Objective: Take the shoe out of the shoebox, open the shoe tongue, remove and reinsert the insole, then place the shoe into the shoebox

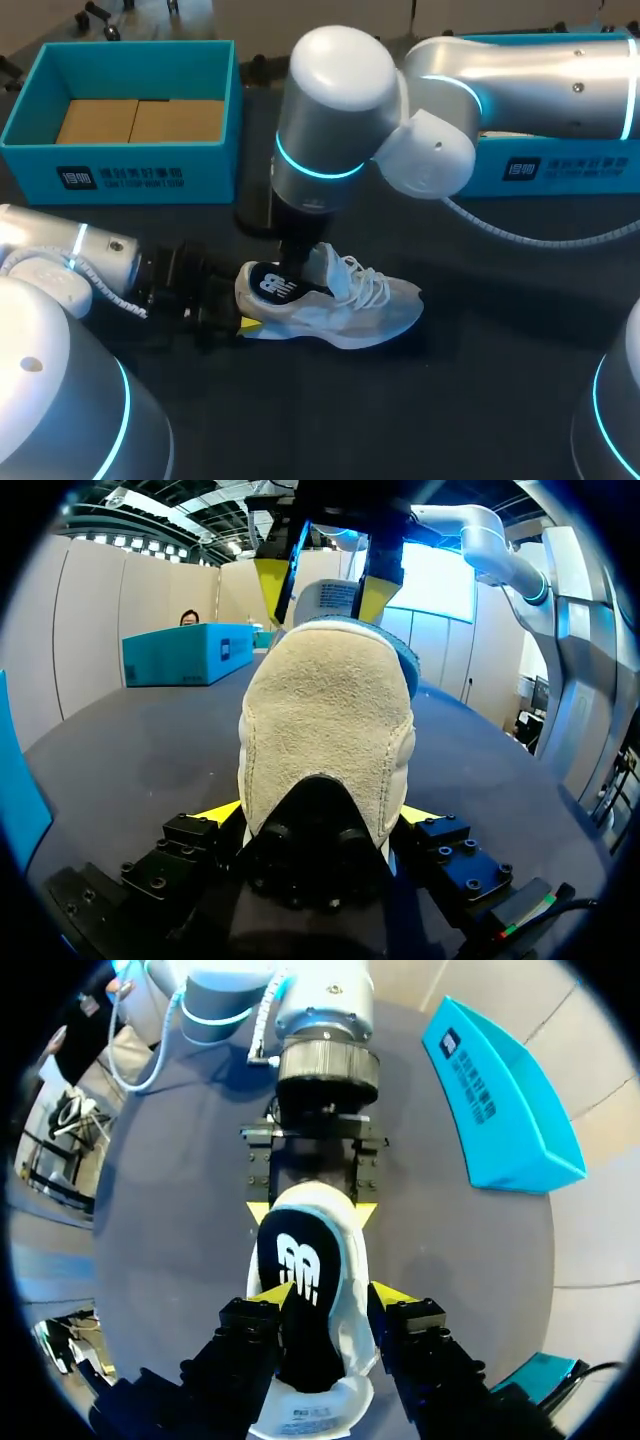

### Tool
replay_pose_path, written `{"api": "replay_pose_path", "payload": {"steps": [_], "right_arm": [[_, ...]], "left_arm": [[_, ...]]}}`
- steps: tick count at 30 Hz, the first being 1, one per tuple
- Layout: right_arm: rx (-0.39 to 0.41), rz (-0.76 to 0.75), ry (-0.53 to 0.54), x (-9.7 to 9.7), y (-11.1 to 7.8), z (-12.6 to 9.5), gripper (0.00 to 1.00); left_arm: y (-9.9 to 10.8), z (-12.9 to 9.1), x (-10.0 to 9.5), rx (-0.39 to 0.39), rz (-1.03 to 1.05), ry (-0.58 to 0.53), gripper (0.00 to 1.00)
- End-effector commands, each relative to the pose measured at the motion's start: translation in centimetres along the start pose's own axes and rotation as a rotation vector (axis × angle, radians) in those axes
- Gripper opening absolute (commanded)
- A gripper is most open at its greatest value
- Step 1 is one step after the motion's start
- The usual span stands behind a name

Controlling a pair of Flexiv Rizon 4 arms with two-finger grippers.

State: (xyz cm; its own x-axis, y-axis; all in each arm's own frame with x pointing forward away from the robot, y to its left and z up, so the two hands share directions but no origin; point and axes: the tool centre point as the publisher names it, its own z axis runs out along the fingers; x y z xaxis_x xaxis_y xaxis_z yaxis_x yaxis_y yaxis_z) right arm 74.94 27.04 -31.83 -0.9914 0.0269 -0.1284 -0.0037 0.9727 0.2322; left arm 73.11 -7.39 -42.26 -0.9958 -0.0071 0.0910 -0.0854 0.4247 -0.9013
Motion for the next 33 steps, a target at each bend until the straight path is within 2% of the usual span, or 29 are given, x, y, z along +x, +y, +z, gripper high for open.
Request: {"api": "replay_pose_path", "payload": {"steps": [1, 16, 22, 33], "right_arm": [[-0.065, -0.019, 0.027, -0.3, -0.6, 0.3, 0.45], [-0.122, -0.094, 0.165, 0.1, 0.5, 0.9, 0.44], [-0.139, -0.106, 0.187, -0.1, 0.6, 1.4, 0.47], [-0.16, -0.126, 0.23, 0.0, 0.8, 2.4, 0.46]], "left_arm": [[0.2, 0.0, -0.2, -0.003, -0.001, 0.001, 0.0], [0.2, 0.0, -0.2, -0.003, -0.001, 0.001, 0.0], [0.2, 0.0, -0.2, -0.003, -0.001, 0.001, 0.0], [0.2, 0.0, -0.2, -0.003, -0.001, 0.001, 0.0]]}}
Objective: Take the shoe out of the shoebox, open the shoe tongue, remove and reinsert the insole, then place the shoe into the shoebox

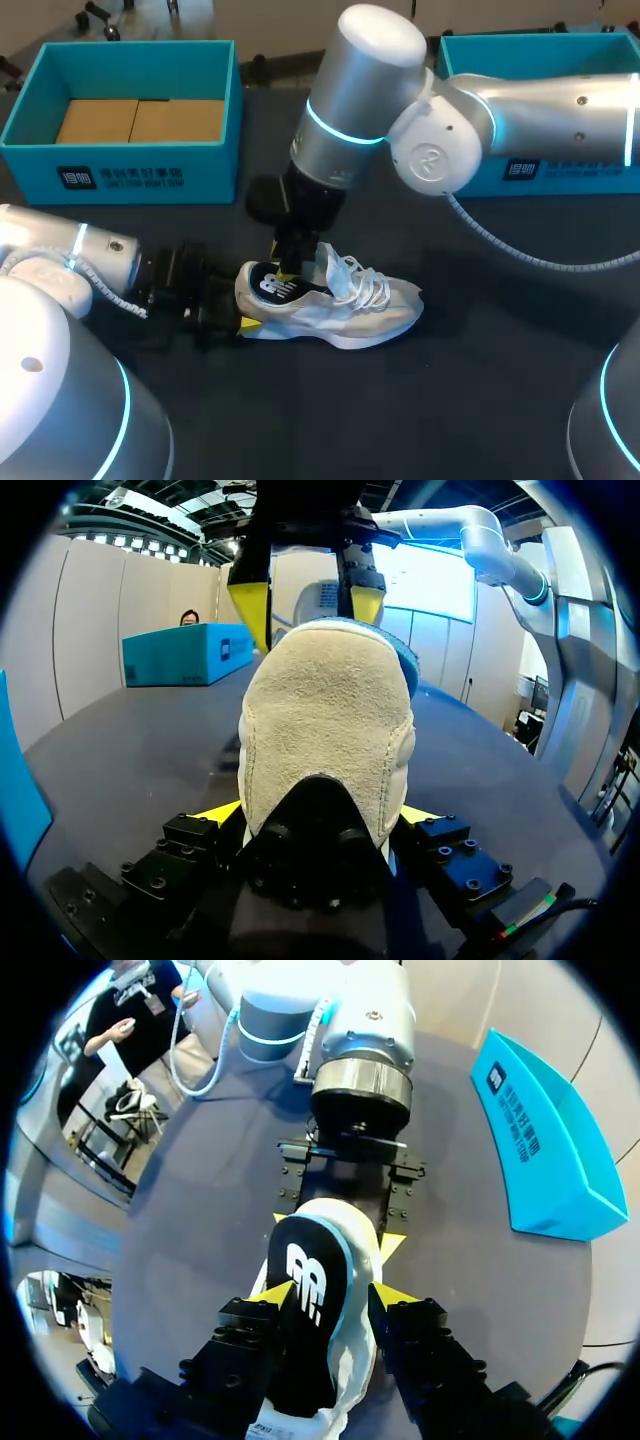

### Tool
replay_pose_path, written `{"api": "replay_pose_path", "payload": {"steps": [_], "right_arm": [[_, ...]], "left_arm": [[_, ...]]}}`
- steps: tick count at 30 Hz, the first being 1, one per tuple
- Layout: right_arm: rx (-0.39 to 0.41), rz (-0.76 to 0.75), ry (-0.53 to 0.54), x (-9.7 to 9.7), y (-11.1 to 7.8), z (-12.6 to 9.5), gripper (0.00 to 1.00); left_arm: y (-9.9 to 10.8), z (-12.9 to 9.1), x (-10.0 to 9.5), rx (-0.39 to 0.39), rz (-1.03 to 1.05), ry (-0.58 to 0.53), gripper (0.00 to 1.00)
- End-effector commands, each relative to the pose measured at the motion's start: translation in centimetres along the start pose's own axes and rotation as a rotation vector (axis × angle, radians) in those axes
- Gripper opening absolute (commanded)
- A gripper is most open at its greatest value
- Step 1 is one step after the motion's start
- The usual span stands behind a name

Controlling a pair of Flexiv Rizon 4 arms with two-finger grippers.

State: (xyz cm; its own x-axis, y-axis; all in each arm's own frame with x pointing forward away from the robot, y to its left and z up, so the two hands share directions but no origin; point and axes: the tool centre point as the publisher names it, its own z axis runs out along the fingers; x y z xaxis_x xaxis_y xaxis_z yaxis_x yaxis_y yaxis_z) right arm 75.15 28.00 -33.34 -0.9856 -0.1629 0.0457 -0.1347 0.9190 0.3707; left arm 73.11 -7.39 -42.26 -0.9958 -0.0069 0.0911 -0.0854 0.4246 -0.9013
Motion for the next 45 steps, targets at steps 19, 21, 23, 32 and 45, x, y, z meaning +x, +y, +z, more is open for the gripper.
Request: {"api": "replay_pose_path", "payload": {"steps": [19, 21, 23, 32, 45], "right_arm": [[0.002, 0.014, 0.063, 1.6, -0.3, 1.2, 0.39], [0.007, 0.018, 0.07, 1.7, -0.5, 1.3, 0.36], [0.012, 0.024, 0.075, 1.6, -0.8, 1.3, 0.27], [0.016, 0.013, 0.062, 0.7, -0.2, 0.5, 0.0], [0.034, -0.055, 0.036, -1.6, 2.2, -1.8, 0.0]], "left_arm": [[0.2, 0.0, -0.2, -0.003, -0.001, 0.001, 0.0], [0.2, 0.0, -0.2, -0.003, -0.001, 0.001, 0.0], [0.2, 0.0, -0.2, -0.003, -0.001, 0.001, 0.0], [0.2, 0.0, -0.2, -0.003, -0.001, 0.001, 0.0], [0.2, 0.0, -0.2, -0.003, -0.001, 0.001, 0.0]]}}
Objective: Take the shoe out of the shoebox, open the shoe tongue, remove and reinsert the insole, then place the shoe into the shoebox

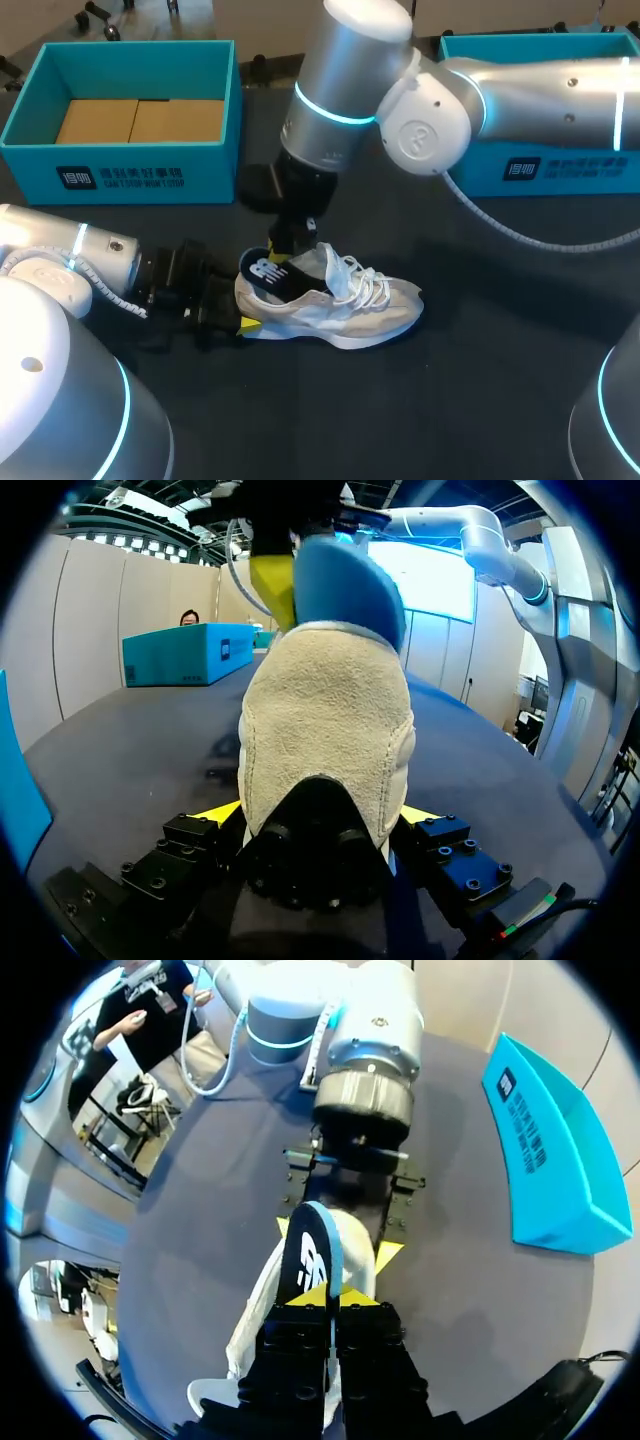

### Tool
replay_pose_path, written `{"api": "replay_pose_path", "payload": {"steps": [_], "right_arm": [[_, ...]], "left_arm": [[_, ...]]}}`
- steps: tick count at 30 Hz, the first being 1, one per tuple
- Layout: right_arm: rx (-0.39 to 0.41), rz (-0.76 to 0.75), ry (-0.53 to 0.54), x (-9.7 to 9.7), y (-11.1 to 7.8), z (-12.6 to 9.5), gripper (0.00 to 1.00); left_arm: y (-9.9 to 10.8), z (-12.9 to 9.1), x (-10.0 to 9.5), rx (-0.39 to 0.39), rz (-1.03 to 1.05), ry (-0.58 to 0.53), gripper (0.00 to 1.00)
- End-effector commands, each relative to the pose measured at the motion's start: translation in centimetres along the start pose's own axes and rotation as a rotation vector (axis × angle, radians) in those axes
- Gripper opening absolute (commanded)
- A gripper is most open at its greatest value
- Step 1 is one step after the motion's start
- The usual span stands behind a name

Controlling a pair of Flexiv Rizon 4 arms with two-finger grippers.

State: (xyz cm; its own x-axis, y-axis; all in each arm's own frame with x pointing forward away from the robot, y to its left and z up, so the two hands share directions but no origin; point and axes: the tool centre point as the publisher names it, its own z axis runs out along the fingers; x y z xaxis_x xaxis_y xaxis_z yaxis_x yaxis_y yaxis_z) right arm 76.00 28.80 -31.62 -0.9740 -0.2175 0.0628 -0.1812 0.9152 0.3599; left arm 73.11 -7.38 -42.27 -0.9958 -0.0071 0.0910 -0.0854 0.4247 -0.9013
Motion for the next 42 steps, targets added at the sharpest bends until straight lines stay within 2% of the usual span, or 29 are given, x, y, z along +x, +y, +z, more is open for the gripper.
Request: {"api": "replay_pose_path", "payload": {"steps": [1, 11, 13, 15, 17, 18, 25, 33, 35, 42], "right_arm": [[0.019, -0.016, -0.004, -1.0, 1.1, -0.6, 0.0], [0.006, -0.052, -0.003, -1.8, 2.4, -0.5, 0.0], [0.001, -0.049, 0.0, -1.7, 2.5, -0.4, 0.39], [-0.003, -0.039, 0.0, -1.5, 2.6, -0.6, 0.53], [-0.006, -0.031, -0.001, -1.3, 2.6, -0.8, 0.96], [-0.013, -0.021, -0.003, -1.2, 2.6, -0.9, 1.0], [-0.117, 0.034, -0.016, -0.5, 2.3, -2.0, 1.0], [-0.255, 0.104, -0.009, -0.1, 0.7, -2.5, 1.0], [-0.213, 0.167, -0.009, -0.3, 0.3, -2.7, 1.0], [-0.213, 0.167, -0.009, -0.3, 0.3, -2.7, 1.0]], "left_arm": [[0.2, 0.0, -0.2, -0.003, -0.001, 0.001, 0.0], [0.2, 0.0, -0.2, -0.003, -0.001, 0.001, 0.0], [0.2, 0.0, -0.2, -0.003, -0.001, 0.001, 0.0], [0.2, 0.0, -0.2, -0.003, -0.001, 0.001, 0.0], [0.2, 0.0, -0.2, -0.003, -0.001, 0.001, 0.0], [0.2, 0.0, -0.2, -0.003, -0.001, 0.001, 0.0], [0.2, 0.0, -0.2, -0.003, -0.001, 0.001, 0.0], [0.2, 0.0, -0.2, -0.003, -0.001, 0.001, 0.0], [0.2, 0.0, -0.2, -0.003, -0.001, 0.001, 0.0], [0.2, 0.0, -0.2, -0.003, -0.001, 0.001, 0.0]]}}
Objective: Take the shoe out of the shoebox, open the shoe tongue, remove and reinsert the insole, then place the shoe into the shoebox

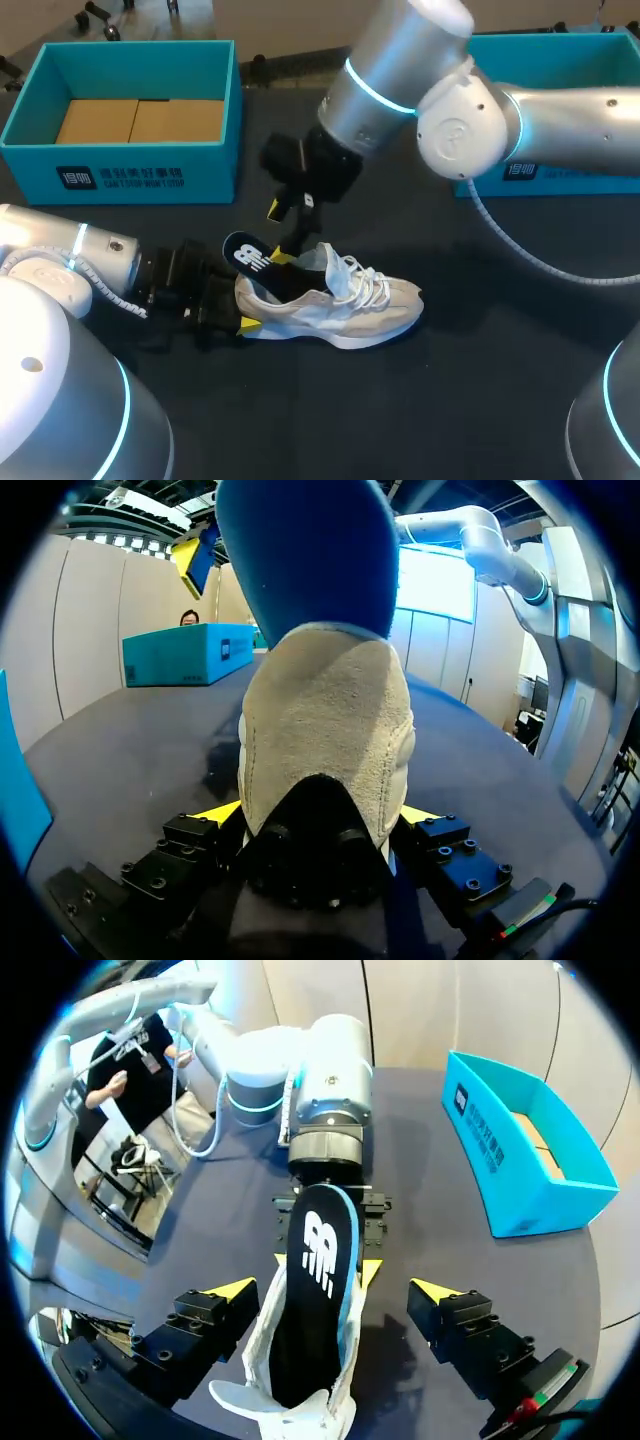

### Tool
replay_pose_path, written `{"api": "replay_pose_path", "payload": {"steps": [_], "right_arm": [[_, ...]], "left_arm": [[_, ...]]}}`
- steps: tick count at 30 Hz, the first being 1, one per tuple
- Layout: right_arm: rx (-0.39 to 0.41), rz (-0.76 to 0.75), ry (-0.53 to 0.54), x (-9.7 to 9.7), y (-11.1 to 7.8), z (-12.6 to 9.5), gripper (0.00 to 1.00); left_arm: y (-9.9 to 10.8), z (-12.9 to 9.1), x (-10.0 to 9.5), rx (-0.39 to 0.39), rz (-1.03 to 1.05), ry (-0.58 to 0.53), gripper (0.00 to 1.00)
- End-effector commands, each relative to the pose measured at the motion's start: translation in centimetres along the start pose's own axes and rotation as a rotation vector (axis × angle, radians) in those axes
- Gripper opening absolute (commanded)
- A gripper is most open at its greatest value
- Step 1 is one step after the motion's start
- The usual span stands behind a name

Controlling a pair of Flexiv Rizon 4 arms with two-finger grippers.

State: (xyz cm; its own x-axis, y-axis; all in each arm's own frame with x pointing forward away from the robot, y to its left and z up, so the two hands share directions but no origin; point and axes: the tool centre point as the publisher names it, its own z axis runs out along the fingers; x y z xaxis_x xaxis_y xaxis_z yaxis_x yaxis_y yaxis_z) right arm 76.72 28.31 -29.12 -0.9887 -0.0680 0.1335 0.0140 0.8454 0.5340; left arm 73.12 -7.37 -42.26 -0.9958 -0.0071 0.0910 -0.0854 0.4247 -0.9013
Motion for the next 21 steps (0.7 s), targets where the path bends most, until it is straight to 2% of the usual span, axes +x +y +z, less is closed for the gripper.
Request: {"api": "replay_pose_path", "payload": {"steps": [1, 8, 9, 15, 21], "right_arm": [[0.001, 0.0, -0.004, 0.2, 0.0, -0.1, 1.0], [0.001, 0.0, -0.004, 0.2, 0.0, -0.1, 1.0], [-0.02, -0.019, 0.0, 0.1, 0.0, 0.1, 1.0], [-0.088, 0.048, 0.093, 0.0, -0.5, 0.7, 1.0], [-0.124, 0.126, 0.178, 0.2, -1.1, 0.8, 1.0]], "left_arm": [[0.2, 0.0, -0.2, -0.003, -0.001, 0.001, 0.0], [0.2, 0.0, -0.2, -0.003, -0.001, 0.001, 0.0], [0.2, 0.0, -0.2, -0.003, -0.001, 0.001, 0.0], [0.2, 0.0, -0.2, -0.003, -0.001, 0.001, 0.0], [0.2, 0.0, -0.2, -0.003, -0.001, 0.001, 0.0]]}}
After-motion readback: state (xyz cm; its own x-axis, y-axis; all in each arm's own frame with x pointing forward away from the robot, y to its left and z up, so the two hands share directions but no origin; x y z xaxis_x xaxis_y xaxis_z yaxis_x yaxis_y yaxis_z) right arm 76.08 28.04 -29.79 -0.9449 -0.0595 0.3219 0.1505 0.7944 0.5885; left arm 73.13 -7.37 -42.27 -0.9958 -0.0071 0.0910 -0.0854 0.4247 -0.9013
